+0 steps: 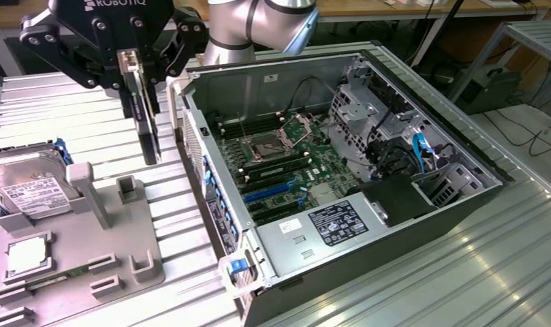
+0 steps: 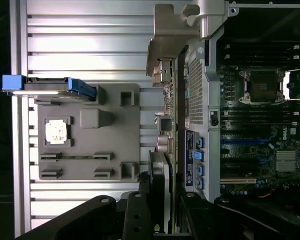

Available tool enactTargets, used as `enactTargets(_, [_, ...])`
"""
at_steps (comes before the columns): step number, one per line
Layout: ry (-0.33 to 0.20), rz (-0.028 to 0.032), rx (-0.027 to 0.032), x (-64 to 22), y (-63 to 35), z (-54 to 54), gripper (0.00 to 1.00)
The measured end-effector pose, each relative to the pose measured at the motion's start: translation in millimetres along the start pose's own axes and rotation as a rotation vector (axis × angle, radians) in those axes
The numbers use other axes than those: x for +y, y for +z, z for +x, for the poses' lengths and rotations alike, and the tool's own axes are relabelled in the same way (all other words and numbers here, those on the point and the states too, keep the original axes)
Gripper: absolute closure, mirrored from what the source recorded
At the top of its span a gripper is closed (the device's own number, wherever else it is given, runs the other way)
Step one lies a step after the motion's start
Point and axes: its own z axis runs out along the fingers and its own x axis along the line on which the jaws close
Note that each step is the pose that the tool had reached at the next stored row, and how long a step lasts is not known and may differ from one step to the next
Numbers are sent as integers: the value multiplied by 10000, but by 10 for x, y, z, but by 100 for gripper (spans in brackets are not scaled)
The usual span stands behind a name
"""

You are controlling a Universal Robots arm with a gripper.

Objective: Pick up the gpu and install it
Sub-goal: 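Pick up the gpu and move the gpu toward the slot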

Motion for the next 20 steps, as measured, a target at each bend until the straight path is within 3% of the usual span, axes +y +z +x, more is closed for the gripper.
enactTargets(20, [0,-1,0,1,6,-276,72])
